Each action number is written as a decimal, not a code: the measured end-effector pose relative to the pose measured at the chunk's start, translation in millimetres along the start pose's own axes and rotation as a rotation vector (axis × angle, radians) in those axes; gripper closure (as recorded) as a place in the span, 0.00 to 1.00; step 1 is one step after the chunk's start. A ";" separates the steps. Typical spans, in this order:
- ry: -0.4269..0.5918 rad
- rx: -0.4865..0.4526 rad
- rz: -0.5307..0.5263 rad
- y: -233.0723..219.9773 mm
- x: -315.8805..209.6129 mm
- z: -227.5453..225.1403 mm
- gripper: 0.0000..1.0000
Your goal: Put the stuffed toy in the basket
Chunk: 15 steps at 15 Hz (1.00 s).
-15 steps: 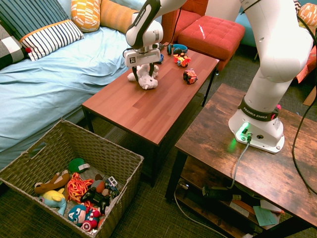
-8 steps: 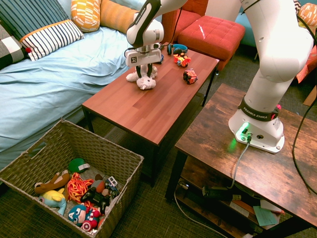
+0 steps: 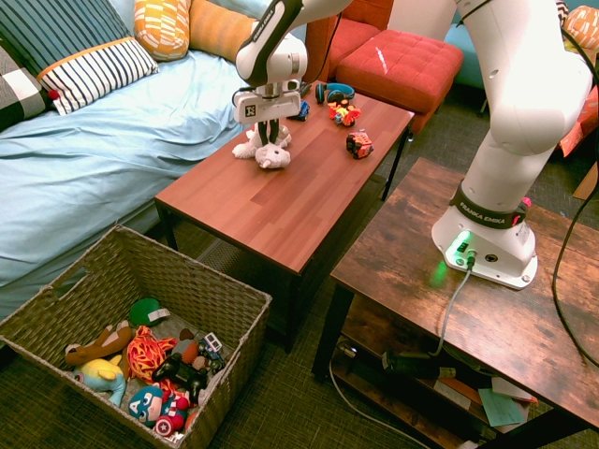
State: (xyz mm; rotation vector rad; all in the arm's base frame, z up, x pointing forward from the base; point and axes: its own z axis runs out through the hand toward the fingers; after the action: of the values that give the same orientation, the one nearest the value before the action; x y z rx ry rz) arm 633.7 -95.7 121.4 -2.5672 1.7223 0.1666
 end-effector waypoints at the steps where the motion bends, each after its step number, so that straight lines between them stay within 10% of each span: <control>1: 0.011 0.014 -0.026 -6.2 -12.3 -10.7 1.00; 8: 0.135 0.081 -0.328 -62.3 -201.8 -117.7 1.00; 15: 0.142 0.018 -0.600 -99.4 -400.7 -39.6 1.00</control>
State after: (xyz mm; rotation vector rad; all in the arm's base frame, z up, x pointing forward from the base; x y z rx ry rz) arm 577.6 306.8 204.5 -2.9973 0.8992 -0.0576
